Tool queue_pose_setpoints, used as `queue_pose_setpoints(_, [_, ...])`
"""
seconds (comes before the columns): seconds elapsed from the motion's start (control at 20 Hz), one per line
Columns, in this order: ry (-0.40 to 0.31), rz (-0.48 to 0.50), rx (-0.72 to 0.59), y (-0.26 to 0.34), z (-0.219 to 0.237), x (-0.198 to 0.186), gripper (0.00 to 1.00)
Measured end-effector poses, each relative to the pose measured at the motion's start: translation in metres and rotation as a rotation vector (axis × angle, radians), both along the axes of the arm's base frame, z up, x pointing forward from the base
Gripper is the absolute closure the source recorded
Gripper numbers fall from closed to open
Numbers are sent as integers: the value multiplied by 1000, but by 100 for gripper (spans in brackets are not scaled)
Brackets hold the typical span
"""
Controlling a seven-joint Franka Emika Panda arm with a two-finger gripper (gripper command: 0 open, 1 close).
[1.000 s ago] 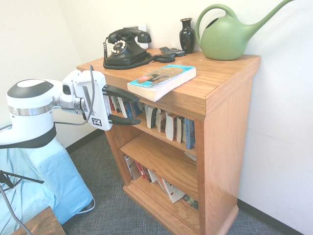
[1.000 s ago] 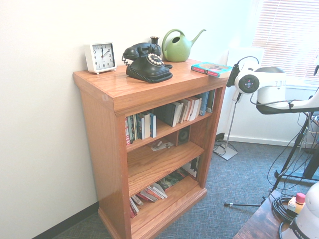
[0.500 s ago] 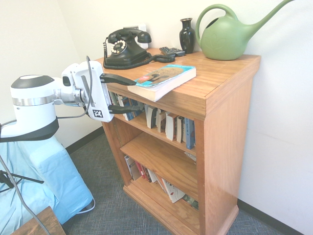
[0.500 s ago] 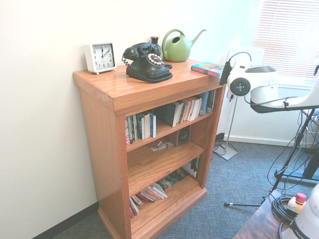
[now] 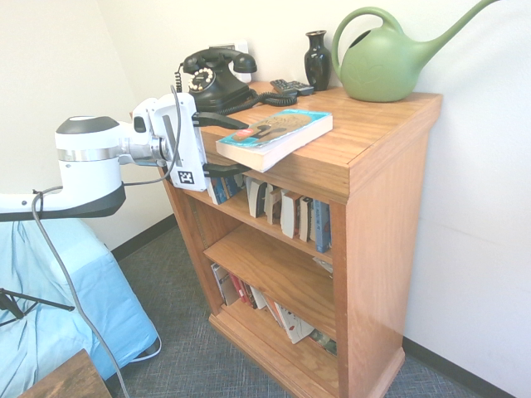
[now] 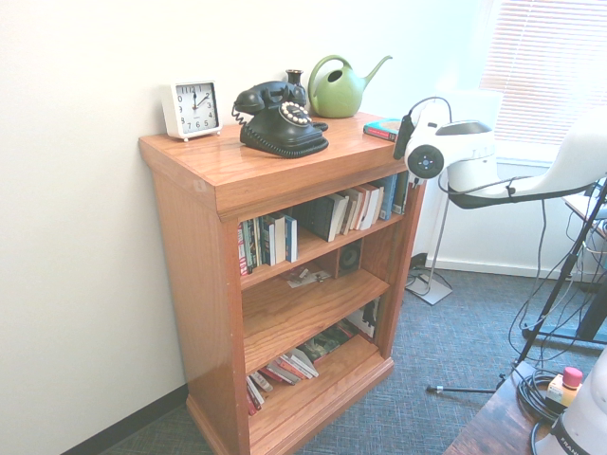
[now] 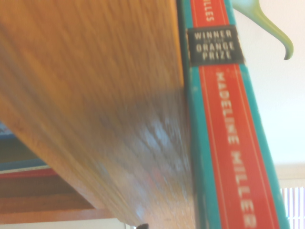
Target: Organize the shelf
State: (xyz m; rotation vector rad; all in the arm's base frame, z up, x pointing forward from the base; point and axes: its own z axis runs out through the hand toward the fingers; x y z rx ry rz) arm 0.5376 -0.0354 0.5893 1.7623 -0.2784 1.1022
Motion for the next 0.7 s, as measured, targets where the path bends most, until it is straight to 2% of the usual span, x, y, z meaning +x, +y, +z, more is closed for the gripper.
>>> queue_pose_setpoints(0.15, [1, -9, 2, -4, -1, 9, 0])
queue_pose_setpoints(0.2, [1, -13, 3, -5, -2, 10, 100])
queue_pose_setpoints(0.7, [3, -29, 11, -13, -4, 21, 100])
